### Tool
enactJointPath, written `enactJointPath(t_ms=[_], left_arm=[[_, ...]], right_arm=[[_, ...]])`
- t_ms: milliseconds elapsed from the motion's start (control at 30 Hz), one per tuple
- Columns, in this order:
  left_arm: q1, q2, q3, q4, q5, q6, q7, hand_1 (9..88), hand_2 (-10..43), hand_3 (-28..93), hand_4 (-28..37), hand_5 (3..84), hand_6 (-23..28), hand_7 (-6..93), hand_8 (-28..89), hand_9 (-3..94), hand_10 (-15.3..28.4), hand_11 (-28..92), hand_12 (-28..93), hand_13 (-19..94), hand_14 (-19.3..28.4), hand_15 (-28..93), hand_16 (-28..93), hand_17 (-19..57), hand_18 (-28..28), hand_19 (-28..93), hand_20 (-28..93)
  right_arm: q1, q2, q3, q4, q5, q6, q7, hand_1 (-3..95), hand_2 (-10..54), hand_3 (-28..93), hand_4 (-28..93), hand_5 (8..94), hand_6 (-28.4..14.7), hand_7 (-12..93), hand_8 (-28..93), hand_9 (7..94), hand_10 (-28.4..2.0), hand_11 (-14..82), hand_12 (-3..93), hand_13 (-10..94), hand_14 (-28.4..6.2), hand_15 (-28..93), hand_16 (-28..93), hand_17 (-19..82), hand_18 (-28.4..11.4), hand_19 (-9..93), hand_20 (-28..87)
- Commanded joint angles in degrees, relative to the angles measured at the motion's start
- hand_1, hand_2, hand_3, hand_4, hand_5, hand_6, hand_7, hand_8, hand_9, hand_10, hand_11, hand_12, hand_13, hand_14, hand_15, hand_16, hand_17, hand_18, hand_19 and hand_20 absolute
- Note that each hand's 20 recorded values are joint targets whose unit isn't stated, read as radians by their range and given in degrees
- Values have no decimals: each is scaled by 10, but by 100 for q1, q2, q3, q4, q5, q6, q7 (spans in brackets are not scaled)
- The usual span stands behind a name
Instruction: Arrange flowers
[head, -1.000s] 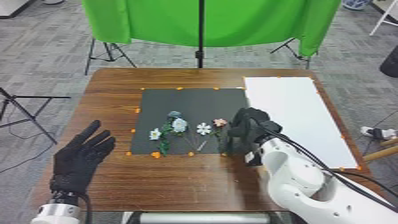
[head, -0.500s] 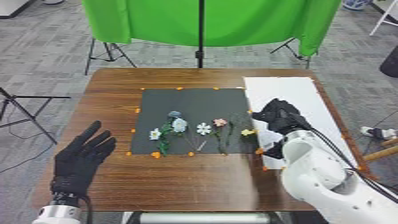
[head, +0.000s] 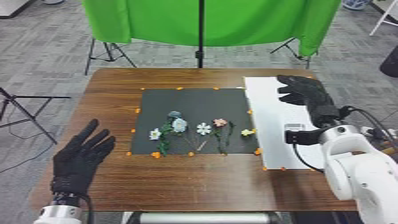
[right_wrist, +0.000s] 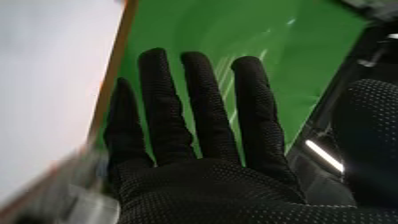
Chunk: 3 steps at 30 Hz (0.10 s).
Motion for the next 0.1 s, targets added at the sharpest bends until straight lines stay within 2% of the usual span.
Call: enactJointPath(t_ms=[33, 67, 100], left_arm=[[-89, 70, 190, 103, 17, 54, 134, 205, 53, 810, -282, 358, 50, 101, -99, 331, 177, 178, 102, 221, 264, 442, -67, -101, 282, 474, 218], [-97, 61, 205, 117, 39, 76, 141, 204, 53, 810, -282, 356, 48, 102, -99, 330, 177, 177, 102, 220, 264, 442, -66, -101, 282, 476, 216], [-128, 27, 196, 132, 135, 107, 88, 204, 53, 810, -282, 354, 47, 104, -99, 330, 176, 177, 102, 220, 264, 443, -65, -102, 282, 478, 214]], right_arm=[[-359, -401, -44, 119, 2944, -448, -846, 144, 86, 770, -283, 475, 29, 112, -116, 491, -146, 108, 124, 361, -199, 355, 110, 23, -261, 516, 203], [-391, -450, 5, 139, 3039, -556, -875, 142, 85, 768, -283, 470, 32, 113, -116, 488, -143, 102, 125, 360, -198, 349, 115, 21, -261, 514, 203], [-397, -482, 5, 141, 3019, -542, -907, 142, 86, 767, -283, 465, 35, 114, -117, 486, -142, 98, 127, 360, -198, 345, 121, 21, -262, 514, 204]])
